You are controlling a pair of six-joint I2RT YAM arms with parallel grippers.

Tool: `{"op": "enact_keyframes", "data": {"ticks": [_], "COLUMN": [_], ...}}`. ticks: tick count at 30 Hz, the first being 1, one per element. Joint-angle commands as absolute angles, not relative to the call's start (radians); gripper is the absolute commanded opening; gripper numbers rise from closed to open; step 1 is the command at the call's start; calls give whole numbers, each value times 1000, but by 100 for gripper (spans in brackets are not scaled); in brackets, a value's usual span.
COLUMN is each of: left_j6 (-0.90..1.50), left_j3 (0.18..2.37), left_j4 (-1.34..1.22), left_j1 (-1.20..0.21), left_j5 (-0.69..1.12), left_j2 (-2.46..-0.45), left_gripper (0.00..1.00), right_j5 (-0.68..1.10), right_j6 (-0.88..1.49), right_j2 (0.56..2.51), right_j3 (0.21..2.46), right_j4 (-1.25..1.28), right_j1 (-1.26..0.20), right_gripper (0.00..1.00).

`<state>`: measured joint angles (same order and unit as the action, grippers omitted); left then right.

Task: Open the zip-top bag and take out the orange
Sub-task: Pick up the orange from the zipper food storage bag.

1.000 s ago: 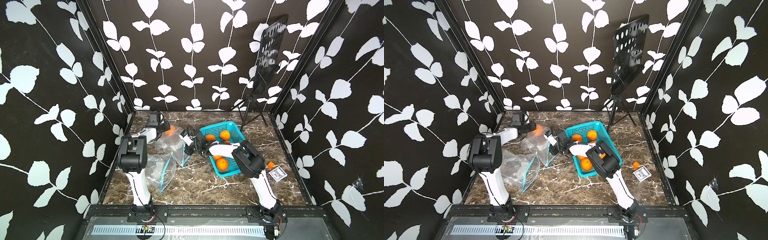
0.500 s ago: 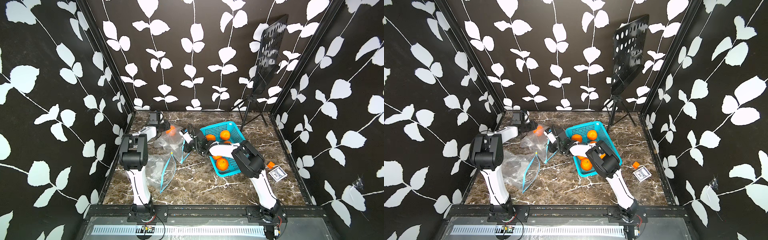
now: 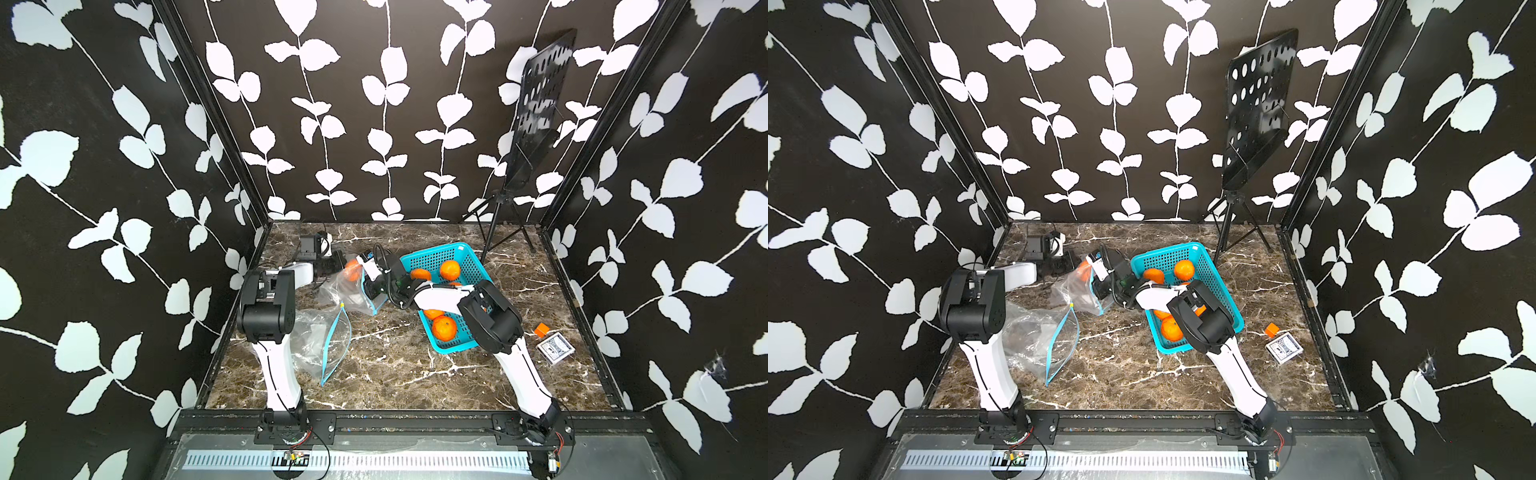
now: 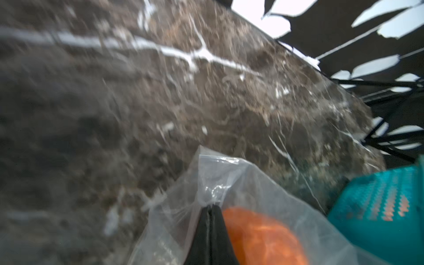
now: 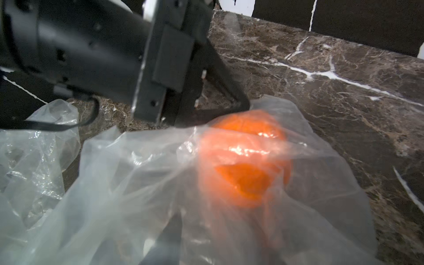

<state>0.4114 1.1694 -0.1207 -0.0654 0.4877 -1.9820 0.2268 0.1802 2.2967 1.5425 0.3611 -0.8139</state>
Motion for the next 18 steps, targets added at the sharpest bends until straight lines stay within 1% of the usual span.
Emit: {"op": "enact_keyframes", "data": {"ticks": [1, 3, 5, 6, 8, 10, 12, 15, 16, 18], "left_j6": [465, 454, 418, 401, 393, 379, 356, 306, 281, 217], "left_j3": [1085, 1074, 1095, 1116, 1135, 1171, 1208, 1257, 1272, 1310], "left_j4": [-167, -151, -92, -55, -54, -35, 3, 79, 105, 173], "left_j1": [-78, -78, -77, -77, -77, -76, -78, -80, -83, -97], "left_j5": [594, 576, 500, 481, 455, 454, 432, 407, 401, 388], "left_j2": [-1868, -1830, -1820, -1827, -1857, -1906, -1941, -1978, -1988, -2001], "left_gripper": [0, 0, 0, 0, 0, 0, 0, 0, 0, 0], "right_j5": [191, 174, 154, 149, 163, 186, 195, 200, 207, 227], "right_j6": [198, 186, 175, 169, 161, 161, 150, 150, 159, 173], "right_j2": [2257, 2243, 2242, 2245, 2254, 2268, 2283, 2306, 2315, 2331], "right_j3": [1469, 1442, 1434, 1437, 1447, 1457, 1476, 1519, 1537, 1564], "right_j4": [429, 429, 425, 422, 420, 436, 445, 439, 433, 433], "right_j1": [-821, -823, -824, -824, -823, -824, -823, -822, -822, -824], "right_gripper": [42, 42, 42, 45, 55, 69, 76, 81, 97, 99]}}
